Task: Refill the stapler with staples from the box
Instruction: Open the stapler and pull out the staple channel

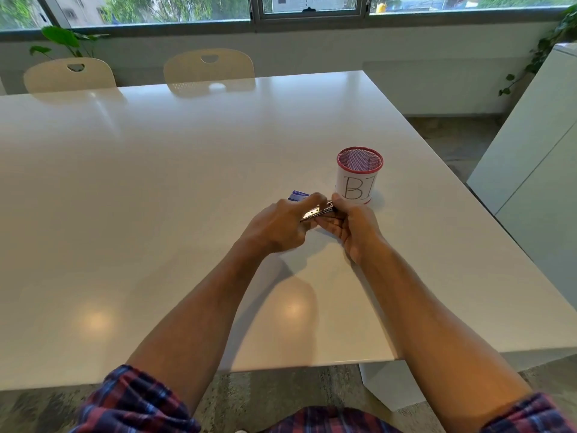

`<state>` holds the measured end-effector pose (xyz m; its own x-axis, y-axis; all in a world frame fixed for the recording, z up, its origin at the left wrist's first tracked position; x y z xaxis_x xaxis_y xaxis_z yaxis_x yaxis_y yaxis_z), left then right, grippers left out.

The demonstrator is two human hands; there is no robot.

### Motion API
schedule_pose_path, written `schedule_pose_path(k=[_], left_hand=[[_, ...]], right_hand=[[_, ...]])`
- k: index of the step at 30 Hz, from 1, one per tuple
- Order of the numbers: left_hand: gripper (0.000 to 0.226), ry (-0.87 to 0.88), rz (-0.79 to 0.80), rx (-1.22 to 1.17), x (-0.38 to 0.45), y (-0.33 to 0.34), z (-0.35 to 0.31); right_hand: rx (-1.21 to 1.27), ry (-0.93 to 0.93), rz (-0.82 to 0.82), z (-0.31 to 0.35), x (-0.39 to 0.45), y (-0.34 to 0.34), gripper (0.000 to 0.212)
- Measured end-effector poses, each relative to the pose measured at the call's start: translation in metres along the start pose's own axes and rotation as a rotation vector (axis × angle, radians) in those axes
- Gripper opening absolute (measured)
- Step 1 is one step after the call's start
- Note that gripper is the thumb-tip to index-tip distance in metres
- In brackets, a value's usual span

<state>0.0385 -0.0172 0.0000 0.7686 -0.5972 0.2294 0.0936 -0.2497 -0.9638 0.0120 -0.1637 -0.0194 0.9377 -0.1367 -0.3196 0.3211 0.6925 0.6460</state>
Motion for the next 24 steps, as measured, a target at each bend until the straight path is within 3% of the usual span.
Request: schedule_pose_path(k=[7, 24], left_hand=[[0.023, 0.042, -0.096, 0.17, 0.0019, 0.0005, -0.0058], [0.01, 0.037, -0.088, -0.019, 0.0078, -0.0048, -0.0058]], right_hand=[[-0.061, -0.041, 0.007, -0.0057, -0.0013, 0.0008, 0.012], [-0.017, -0.047, 0.013, -0.004, -0.0088, 0.0018, 0.014]])
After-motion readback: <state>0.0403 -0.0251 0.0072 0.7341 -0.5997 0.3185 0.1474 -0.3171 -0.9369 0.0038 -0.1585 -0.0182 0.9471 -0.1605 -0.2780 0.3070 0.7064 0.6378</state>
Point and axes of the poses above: each hand's wrist, its own x-axis towards the middle knuckle, its own y-axis out of the palm, z = x × y, the point moved 4 cm from there along x, towards the middle knuckle, and after that the axes turned 14 degrees about x, right-handed, at the moved point
